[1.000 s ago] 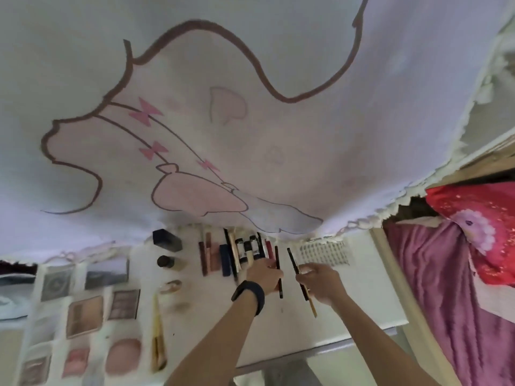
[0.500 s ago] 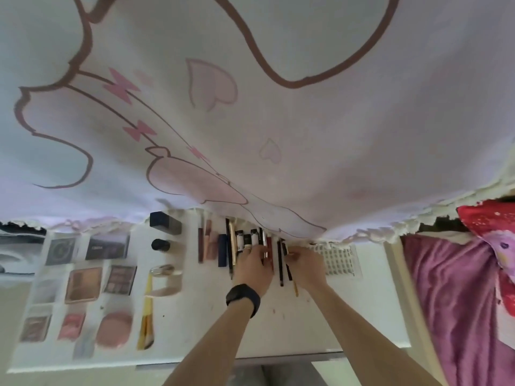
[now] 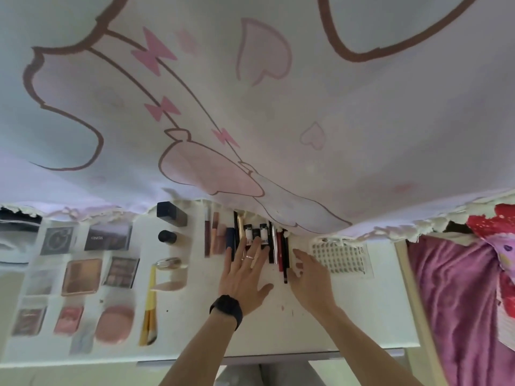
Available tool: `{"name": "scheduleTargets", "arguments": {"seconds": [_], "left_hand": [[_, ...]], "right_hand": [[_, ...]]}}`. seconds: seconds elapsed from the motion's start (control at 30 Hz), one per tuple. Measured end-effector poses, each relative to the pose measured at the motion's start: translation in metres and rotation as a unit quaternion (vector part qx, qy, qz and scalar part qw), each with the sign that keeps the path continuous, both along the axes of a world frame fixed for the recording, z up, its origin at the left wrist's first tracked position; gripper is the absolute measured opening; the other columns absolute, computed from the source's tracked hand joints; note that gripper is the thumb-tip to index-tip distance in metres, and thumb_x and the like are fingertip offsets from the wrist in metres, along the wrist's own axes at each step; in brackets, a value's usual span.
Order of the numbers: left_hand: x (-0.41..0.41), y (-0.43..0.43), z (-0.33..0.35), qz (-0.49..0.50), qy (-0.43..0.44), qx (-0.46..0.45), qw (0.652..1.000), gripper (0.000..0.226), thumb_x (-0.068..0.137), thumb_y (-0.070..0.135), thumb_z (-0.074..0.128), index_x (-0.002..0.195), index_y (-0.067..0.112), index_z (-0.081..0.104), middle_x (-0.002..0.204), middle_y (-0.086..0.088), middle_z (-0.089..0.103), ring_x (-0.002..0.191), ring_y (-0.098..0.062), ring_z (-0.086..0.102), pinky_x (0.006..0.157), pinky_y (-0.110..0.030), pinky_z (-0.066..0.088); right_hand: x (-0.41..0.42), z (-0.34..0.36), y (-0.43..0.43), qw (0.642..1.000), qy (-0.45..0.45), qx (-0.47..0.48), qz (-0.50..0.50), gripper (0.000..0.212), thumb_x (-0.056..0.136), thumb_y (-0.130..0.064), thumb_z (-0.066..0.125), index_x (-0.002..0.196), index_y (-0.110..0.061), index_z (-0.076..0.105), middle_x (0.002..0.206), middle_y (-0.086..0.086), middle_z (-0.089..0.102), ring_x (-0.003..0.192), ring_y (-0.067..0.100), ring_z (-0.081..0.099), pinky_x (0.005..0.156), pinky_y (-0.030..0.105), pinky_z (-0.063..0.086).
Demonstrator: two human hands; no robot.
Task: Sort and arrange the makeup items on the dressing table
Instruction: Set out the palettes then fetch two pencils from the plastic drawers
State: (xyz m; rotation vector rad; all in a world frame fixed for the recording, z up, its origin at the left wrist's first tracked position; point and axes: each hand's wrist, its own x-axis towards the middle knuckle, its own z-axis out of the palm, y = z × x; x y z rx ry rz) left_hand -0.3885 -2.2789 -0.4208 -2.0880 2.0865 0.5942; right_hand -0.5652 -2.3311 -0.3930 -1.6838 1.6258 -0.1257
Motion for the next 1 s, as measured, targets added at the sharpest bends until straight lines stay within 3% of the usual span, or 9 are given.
{"name": "scheduleTargets", "arguments": {"seconds": [0.1,0.2,0.3,0.43,0.57,0.73,0.83,1.0], "left_hand": [[0.007,0.000,-0.004,0.009,0.006,-0.015,1.000,0.091,0.091,0.068,0.040,0.155,0.032,-0.014,0.161,0.005,-0.027,0.145,-0.027,-0.033,0.116,-0.048,-0.022],[0.014,0.003,-0.008,0.001,0.020,-0.046,0.999,0.084,0.094,0.061,0.046,0.159,0.028,0.004,0.166,0.002,-0.007,0.151,-0.032,-0.009,0.122,-0.053,0.002],[0.020,0.008,-0.012,-0.014,0.020,-0.070,0.997,0.074,0.095,0.053,0.050,0.158,0.027,0.020,0.165,0.000,0.010,0.151,-0.033,0.009,0.119,-0.056,0.022],[0.029,0.010,-0.019,-0.029,0.017,-0.098,0.995,0.069,0.096,0.047,0.055,0.156,0.027,0.027,0.163,-0.001,0.021,0.149,-0.031,0.020,0.116,-0.053,0.030],[0.029,0.011,-0.023,-0.035,0.004,-0.132,0.991,0.063,0.096,0.043,0.052,0.154,0.025,0.035,0.161,-0.002,0.030,0.147,-0.030,0.030,0.113,-0.051,0.031],[0.027,0.014,-0.016,-0.014,0.011,-0.135,0.991,0.062,0.098,0.032,0.055,0.155,0.024,0.032,0.162,-0.003,0.027,0.147,-0.029,0.030,0.117,-0.049,0.022],[0.025,0.016,-0.015,-0.001,0.015,-0.133,0.991,0.063,0.097,0.029,0.054,0.156,0.024,0.030,0.163,-0.002,0.024,0.149,-0.028,0.027,0.118,-0.047,0.016],[0.023,0.012,-0.025,0.010,0.013,-0.180,0.984,0.061,0.092,0.032,0.056,0.150,0.024,0.041,0.158,-0.002,0.035,0.146,-0.026,0.033,0.118,-0.048,0.023]], "right_hand": [[-0.007,-0.009,0.014,0.996,0.010,-0.046,0.073,0.060,0.089,-0.016,0.072,0.145,-0.018,0.050,0.143,0.001,0.054,0.127,0.024,0.054,0.106,0.029,0.040],[-0.009,-0.020,0.020,0.986,0.059,-0.060,0.144,0.063,0.096,-0.020,0.064,0.153,-0.015,0.039,0.158,0.003,0.038,0.142,0.025,0.038,0.118,0.033,0.026],[-0.005,-0.026,0.020,0.979,0.059,-0.110,0.162,0.049,0.098,-0.015,0.063,0.145,-0.010,0.051,0.152,0.010,0.047,0.128,0.032,0.054,0.110,0.039,0.041],[0.005,-0.032,0.019,0.974,0.047,-0.176,0.138,0.042,0.095,-0.014,0.068,0.137,-0.010,0.061,0.141,0.011,0.058,0.105,0.033,0.063,0.088,0.041,0.056],[0.009,-0.035,0.018,0.964,0.048,-0.225,0.133,0.043,0.091,-0.015,0.074,0.133,-0.009,0.065,0.138,0.013,0.061,0.096,0.031,0.065,0.083,0.044,0.059],[0.006,-0.044,0.029,0.959,0.034,-0.242,0.141,0.054,0.089,-0.006,0.070,0.141,-0.008,0.056,0.150,0.013,0.049,0.106,0.027,0.059,0.097,0.034,0.049],[0.005,-0.052,0.034,0.951,0.046,-0.268,0.149,0.052,0.084,-0.003,0.076,0.134,-0.003,0.062,0.144,0.011,0.056,0.102,0.028,0.061,0.092,0.036,0.056],[0.008,-0.062,0.027,0.941,0.034,-0.307,0.139,0.055,0.074,0.000,0.085,0.126,0.000,0.067,0.135,0.013,0.063,0.096,0.028,0.063,0.085,0.035,0.059]]}}
